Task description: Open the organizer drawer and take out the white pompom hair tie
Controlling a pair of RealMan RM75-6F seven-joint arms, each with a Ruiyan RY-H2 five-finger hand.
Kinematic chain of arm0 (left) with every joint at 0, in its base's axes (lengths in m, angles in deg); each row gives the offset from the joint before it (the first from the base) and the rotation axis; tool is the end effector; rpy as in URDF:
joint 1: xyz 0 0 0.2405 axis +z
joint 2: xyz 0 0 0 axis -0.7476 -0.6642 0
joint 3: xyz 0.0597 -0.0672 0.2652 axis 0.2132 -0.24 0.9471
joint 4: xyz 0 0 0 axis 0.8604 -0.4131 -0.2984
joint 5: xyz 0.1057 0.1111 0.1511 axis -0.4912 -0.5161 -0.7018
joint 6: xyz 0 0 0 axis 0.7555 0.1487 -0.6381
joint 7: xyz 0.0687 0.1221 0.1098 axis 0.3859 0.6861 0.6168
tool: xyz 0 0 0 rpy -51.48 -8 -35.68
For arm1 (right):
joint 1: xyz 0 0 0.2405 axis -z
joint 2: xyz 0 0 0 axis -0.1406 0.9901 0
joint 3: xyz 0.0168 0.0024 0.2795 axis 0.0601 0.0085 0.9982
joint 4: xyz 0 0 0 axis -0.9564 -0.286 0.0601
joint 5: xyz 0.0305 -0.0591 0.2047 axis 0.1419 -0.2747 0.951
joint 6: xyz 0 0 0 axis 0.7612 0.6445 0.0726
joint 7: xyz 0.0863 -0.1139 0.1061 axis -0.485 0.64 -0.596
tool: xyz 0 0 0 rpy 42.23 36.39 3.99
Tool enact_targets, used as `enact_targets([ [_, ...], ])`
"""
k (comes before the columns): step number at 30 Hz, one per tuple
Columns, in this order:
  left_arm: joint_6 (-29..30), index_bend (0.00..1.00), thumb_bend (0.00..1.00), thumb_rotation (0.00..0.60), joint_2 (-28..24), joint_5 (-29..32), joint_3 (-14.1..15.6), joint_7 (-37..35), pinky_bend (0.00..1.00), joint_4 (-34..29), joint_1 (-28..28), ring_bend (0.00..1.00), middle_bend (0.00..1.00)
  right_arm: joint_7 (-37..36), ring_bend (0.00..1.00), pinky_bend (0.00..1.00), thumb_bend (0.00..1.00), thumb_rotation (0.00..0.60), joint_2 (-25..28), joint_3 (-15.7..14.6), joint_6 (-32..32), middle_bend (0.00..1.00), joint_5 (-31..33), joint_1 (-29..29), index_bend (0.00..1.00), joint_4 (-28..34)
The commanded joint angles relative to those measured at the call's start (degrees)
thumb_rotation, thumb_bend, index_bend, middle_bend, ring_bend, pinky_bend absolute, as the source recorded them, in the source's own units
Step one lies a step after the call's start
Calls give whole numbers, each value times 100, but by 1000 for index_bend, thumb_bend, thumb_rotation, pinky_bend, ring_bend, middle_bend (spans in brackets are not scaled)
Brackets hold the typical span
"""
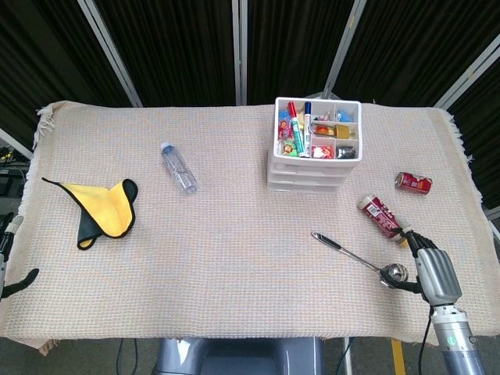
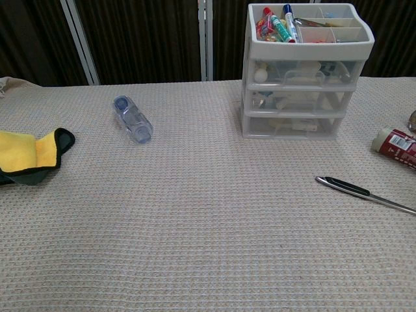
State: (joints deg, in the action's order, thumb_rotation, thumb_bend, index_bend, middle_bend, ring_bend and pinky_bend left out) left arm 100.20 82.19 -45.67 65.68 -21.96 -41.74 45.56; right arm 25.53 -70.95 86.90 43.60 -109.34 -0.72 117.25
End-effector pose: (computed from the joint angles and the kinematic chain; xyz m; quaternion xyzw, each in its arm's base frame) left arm -0.3465 0.2045 0.1789 -0.5870 -0.3638 -0.3601 0.6272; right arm -0.2876 -0.2437 0.1254 0.5343 -0.5012 0.4937 0.4685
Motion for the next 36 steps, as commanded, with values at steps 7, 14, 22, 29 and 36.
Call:
enact_targets([
  [7, 1, 0, 228, 600, 8, 9, -21, -45, 0, 36, -1, 0, 0, -1611, 721, 629, 106, 600, 61, 479, -1820, 671, 1160, -888, 117, 1006],
  [14, 8, 0, 228, 600, 12, -2, -27, -63, 0, 48, -2, 0, 0, -2265, 740, 629, 179, 600, -242, 970, -2756, 691, 2126, -1486, 115, 1050],
  [22, -93, 0, 228, 600, 5, 87, -59, -155, 0, 85, -32, 0, 0, -2390, 768, 629, 198, 600, -612, 1419, -3026, 722, 2946, -1917, 112, 773],
  [29, -56, 0, 228, 600, 15, 92, -83, -179, 0, 103, -25, 0, 0, -2520, 768, 629, 199, 600, -948, 1655, -3174, 722, 3535, -2127, 79, 421],
  [36, -23, 0, 228, 600, -11, 80, -90, -233, 0, 78, -10, 0, 0, -2422, 768, 629, 199, 600, -1235, 1746, -3269, 722, 3891, -2295, 16, 46],
])
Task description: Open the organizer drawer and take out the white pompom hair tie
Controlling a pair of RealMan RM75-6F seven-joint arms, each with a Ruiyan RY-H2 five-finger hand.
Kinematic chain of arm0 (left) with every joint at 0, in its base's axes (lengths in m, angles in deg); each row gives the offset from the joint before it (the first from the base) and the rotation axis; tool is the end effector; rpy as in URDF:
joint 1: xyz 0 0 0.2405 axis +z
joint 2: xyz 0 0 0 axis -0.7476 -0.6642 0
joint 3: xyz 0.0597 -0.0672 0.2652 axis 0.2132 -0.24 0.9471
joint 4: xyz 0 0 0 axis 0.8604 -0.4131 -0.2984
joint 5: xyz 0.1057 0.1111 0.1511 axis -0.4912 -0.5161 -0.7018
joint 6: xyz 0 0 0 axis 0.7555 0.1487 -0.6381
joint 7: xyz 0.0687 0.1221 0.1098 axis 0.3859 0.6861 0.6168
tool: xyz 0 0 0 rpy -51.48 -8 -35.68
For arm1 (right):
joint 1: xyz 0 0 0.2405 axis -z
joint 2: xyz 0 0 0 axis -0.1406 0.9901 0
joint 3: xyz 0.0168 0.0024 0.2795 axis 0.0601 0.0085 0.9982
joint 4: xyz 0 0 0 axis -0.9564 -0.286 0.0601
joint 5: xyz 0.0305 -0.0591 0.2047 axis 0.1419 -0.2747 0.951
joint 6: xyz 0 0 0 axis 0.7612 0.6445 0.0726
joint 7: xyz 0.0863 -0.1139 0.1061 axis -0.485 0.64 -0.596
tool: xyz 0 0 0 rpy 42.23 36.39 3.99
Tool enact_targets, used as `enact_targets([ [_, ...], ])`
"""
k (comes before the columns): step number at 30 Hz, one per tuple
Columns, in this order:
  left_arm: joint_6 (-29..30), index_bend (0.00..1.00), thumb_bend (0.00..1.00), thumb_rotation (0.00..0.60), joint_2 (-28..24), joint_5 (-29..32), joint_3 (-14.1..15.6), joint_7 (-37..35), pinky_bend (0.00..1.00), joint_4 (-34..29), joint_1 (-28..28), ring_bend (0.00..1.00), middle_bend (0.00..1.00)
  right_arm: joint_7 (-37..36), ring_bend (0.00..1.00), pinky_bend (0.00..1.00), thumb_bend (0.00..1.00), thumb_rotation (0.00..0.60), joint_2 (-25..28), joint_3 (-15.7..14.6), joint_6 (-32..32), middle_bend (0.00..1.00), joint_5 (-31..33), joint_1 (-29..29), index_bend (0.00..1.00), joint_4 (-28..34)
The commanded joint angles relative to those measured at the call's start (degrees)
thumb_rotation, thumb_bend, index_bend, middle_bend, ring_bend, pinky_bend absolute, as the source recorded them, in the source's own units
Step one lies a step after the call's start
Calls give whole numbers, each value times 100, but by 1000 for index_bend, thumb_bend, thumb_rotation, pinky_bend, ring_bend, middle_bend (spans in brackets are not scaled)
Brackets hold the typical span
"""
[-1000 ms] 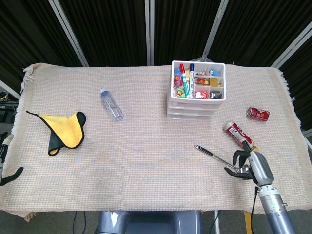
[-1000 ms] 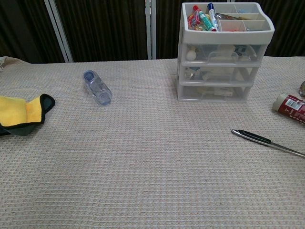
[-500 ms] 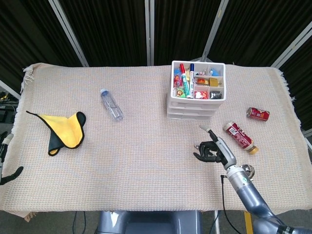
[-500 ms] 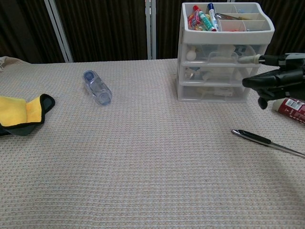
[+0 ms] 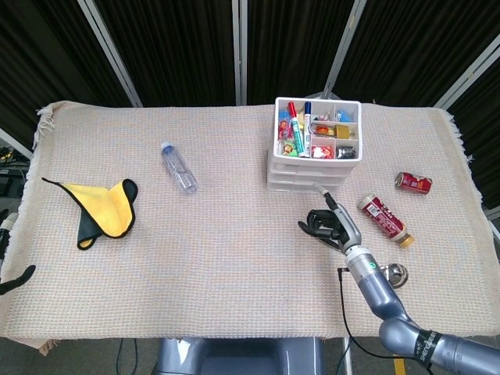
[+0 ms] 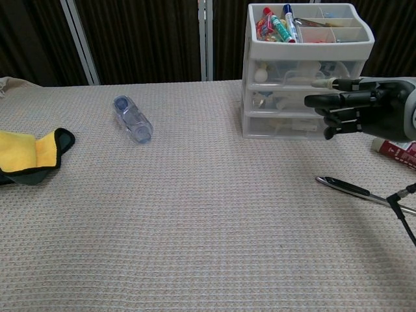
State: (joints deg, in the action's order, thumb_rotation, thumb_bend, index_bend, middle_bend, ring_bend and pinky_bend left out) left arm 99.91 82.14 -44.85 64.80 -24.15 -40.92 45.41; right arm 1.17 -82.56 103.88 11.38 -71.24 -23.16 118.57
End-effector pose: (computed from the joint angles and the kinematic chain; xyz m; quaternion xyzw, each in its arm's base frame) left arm -0.3500 0.2086 0.1837 -0.5761 -0.3697 -0.3693 0.6285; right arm -0.1852 -0.3697 0.0177 0.2826 -0.7964 0.5080 0.1666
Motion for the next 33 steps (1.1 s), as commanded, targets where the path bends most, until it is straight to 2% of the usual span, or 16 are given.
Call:
enact_targets([
  [1, 6, 0, 228, 600, -8, 1, -4, -21, 0, -4, 5, 0, 0, -1, 768, 629, 199, 600, -107, 70, -72, 722, 107, -67, 9, -127],
  [33, -132, 0, 229, 600, 74, 202, -82, 54, 0, 79, -46, 0, 0, -191, 768, 627, 206, 600, -665, 552, -729, 722, 292, -394, 0, -1161],
])
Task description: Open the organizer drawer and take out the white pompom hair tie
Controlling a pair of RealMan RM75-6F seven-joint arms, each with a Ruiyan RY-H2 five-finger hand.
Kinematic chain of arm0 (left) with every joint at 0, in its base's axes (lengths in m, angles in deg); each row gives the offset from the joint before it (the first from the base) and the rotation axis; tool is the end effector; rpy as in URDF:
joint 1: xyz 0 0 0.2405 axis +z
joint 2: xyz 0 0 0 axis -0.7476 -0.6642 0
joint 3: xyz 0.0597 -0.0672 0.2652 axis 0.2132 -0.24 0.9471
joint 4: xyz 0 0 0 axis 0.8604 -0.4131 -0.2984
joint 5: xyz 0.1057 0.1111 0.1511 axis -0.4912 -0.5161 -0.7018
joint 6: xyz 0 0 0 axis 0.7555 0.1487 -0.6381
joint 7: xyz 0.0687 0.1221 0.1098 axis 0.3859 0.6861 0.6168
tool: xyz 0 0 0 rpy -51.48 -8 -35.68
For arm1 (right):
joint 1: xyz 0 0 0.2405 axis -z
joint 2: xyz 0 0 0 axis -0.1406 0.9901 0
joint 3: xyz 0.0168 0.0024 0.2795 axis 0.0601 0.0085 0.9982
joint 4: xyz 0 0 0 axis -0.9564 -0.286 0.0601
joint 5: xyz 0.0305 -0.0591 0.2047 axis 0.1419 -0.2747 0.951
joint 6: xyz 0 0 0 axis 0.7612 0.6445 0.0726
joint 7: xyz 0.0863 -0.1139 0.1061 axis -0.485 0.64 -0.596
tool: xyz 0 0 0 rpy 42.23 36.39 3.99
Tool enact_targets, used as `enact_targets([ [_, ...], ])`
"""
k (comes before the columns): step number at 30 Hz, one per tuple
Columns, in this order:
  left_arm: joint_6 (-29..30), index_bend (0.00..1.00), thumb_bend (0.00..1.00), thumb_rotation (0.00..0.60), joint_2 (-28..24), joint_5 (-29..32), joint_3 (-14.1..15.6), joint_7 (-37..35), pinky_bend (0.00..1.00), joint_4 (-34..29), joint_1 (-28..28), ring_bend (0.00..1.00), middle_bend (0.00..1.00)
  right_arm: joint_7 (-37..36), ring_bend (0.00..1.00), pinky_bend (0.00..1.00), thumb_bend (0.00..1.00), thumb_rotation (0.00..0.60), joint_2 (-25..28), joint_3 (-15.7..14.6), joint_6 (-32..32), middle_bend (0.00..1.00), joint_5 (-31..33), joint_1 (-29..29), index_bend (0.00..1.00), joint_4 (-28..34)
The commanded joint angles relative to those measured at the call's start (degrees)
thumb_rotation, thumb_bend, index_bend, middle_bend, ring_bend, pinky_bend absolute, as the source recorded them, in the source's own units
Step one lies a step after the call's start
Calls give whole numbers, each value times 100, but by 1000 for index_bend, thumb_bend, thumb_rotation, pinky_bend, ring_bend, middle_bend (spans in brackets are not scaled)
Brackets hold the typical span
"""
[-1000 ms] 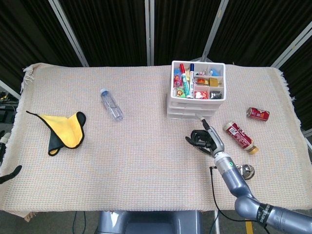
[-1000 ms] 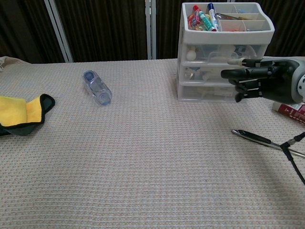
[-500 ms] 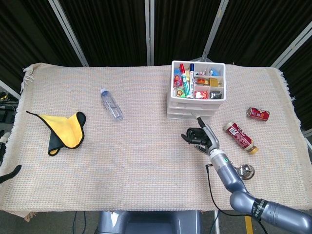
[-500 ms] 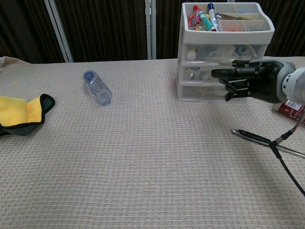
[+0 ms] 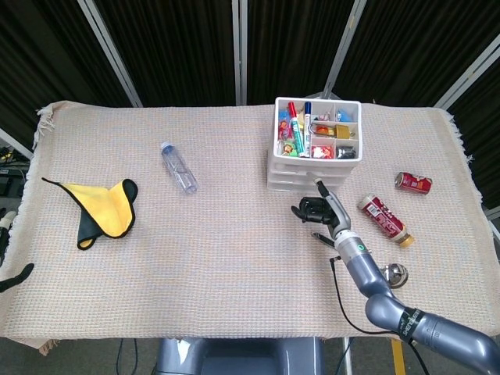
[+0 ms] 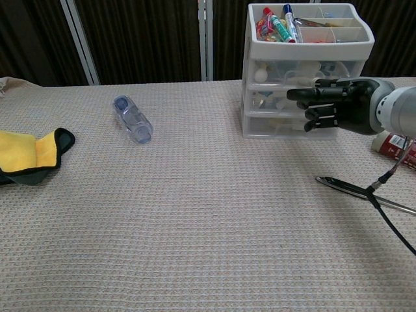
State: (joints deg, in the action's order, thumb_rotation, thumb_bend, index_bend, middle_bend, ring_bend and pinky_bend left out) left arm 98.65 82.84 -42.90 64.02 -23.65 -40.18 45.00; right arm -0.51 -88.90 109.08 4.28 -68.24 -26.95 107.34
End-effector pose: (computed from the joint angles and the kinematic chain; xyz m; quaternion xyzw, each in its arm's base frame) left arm -0.3561 0.2138 0.1821 -0.5694 -0.3752 -0.3606 0.6364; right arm -0.1798 -0.4105 -0.0048 0.2563 -0.8076 0.5095 0.1501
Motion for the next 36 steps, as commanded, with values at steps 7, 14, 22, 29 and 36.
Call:
enact_targets([
  [7, -55, 0, 229, 600, 15, 36, -8, -7, 0, 34, -22, 0, 0, -40, 768, 627, 210, 600, -150, 105, -62, 722, -49, -73, 0, -190],
  [14, -113, 0, 229, 600, -10, 48, 2, -35, 0, 27, -39, 0, 0, -51, 768, 626, 215, 600, -257, 140, -121, 722, -75, -116, 45, -327],
  [22, -231, 0, 231, 600, -40, 124, 15, 31, 0, -30, -68, 0, 0, -280, 768, 626, 222, 600, -358, 266, -338, 722, -208, -143, 114, -490],
  [29, -273, 0, 233, 600, -29, 163, 4, 72, 0, -40, -93, 0, 0, -390, 768, 626, 225, 600, -442, 311, -413, 722, -328, -150, 169, -586],
  [36, -281, 0, 234, 600, -16, 167, 9, 91, 0, -32, -101, 0, 0, -480, 768, 626, 229, 600, -480, 306, -510, 722, -380, -121, 221, -606],
])
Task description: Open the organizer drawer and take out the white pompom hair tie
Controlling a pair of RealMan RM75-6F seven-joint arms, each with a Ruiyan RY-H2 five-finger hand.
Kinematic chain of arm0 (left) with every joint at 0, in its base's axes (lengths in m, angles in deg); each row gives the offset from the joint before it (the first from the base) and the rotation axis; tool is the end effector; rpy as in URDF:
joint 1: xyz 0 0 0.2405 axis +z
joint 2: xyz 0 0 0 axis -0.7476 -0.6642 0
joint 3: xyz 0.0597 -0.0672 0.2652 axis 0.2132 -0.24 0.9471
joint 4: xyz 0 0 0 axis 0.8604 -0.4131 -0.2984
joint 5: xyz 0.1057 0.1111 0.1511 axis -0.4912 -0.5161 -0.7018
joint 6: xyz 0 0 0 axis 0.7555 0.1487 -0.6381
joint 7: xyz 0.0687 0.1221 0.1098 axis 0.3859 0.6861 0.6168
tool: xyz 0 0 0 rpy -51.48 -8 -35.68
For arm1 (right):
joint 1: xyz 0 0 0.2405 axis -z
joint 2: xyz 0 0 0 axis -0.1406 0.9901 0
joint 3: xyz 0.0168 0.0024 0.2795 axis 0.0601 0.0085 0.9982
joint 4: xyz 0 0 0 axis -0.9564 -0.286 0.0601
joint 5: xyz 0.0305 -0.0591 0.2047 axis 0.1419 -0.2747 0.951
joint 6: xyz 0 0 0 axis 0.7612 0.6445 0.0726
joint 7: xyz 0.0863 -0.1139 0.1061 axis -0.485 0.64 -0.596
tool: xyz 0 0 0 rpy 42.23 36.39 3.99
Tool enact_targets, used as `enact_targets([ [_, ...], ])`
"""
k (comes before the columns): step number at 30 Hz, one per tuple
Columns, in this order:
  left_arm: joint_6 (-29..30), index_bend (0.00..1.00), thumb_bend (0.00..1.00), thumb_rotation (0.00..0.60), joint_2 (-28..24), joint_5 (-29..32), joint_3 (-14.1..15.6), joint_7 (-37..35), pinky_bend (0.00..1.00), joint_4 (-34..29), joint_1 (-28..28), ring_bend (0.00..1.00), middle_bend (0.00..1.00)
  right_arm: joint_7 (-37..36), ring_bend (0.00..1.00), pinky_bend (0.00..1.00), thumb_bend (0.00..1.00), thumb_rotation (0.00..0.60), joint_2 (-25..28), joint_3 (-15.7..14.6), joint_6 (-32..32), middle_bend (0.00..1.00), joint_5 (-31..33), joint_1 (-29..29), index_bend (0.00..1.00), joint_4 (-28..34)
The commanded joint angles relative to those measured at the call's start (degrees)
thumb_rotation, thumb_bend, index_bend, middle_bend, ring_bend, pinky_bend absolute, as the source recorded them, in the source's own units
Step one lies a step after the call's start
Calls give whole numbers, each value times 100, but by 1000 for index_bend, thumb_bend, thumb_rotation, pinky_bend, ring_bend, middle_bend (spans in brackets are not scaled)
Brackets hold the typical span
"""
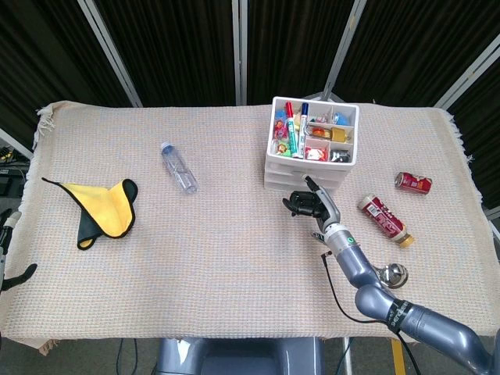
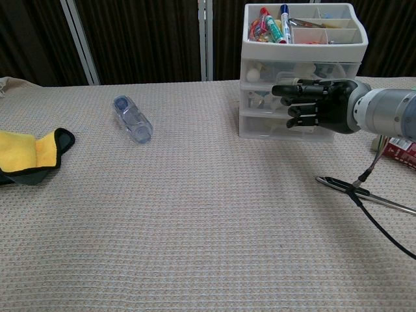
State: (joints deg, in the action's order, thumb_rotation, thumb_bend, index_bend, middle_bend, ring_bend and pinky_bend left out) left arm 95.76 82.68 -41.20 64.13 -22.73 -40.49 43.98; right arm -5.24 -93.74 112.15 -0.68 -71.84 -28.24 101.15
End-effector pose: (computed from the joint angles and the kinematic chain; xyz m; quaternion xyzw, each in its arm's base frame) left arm -0.3601 0.2193 0.1762 -0.5758 -0.3888 -0.3422 0.6326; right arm -0.1664 -0.4251 -0.0254 0.2436 -0.8164 0.5115 0.1117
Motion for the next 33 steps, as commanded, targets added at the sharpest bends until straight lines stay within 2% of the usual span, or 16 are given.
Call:
enact_targets([
  [1, 11, 0, 233, 600, 1, -5, -2, -1, 0, -2, 1, 0, 0, -10, 768, 626, 229, 600, 8, -1, -21, 722, -37, 12, 223, 23],
  [19, 21, 0, 234, 600, -5, -16, 17, 58, 0, -42, 2, 0, 0, -117, 768, 626, 229, 600, 162, -104, -69, 721, -336, 241, 224, 558],
  [27, 44, 0, 234, 600, -11, -49, 29, 57, 0, -53, 6, 0, 0, -318, 768, 623, 229, 600, 297, -276, -100, 718, -744, 534, 230, 1055],
  [33, 72, 0, 234, 600, -22, -95, 51, 75, 0, -90, 16, 0, 0, -428, 763, 613, 229, 600, 497, -509, -51, 703, -1295, 854, 212, 1512],
])
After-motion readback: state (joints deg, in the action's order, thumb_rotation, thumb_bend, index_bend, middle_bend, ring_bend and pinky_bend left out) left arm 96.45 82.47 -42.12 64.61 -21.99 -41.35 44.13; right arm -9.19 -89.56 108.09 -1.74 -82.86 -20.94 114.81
